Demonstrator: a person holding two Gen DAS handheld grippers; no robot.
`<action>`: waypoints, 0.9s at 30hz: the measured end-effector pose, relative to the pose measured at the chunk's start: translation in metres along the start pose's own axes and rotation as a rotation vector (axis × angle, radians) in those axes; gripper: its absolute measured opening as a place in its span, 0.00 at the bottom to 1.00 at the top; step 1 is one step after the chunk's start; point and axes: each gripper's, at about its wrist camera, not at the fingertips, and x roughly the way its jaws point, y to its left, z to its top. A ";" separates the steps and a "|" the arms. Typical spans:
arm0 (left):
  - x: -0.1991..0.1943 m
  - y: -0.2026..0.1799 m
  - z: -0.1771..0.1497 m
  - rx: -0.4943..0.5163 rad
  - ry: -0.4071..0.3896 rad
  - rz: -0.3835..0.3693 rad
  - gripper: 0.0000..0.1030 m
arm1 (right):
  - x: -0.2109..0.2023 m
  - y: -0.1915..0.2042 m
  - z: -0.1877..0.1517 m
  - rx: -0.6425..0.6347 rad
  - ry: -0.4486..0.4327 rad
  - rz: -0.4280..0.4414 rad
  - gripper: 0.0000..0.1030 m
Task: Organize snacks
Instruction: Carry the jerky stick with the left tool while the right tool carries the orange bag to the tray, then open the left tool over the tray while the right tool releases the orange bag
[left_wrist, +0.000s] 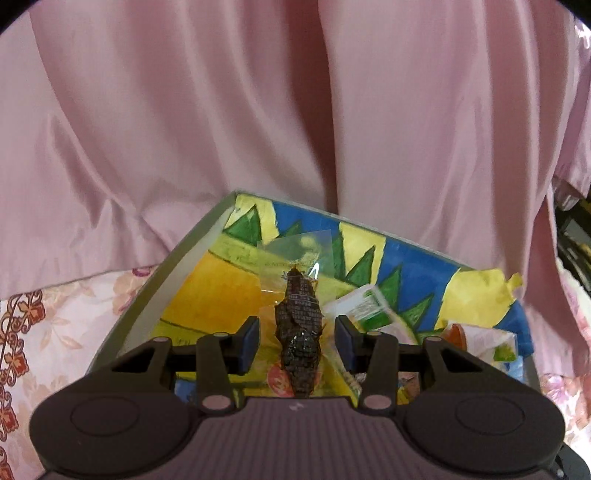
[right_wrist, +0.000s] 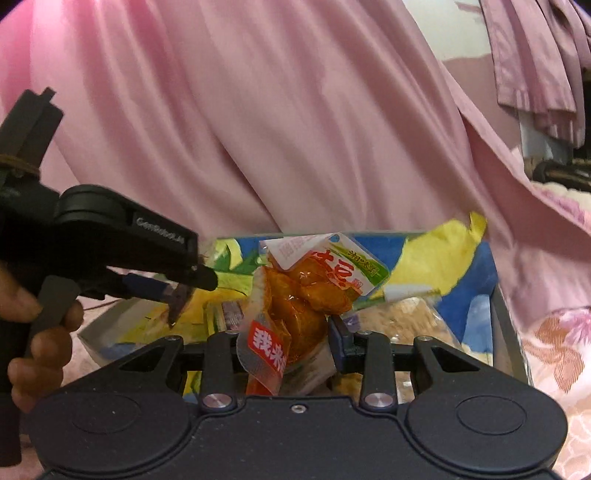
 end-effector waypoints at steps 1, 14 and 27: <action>0.001 0.001 -0.002 -0.009 0.005 -0.001 0.47 | 0.002 -0.002 0.000 0.008 0.004 0.004 0.36; -0.002 0.006 -0.008 -0.034 0.027 -0.022 0.57 | -0.003 -0.004 0.005 0.028 -0.008 0.011 0.56; -0.052 0.023 -0.001 -0.063 -0.050 -0.037 0.90 | -0.032 0.000 0.030 -0.004 -0.086 0.032 0.87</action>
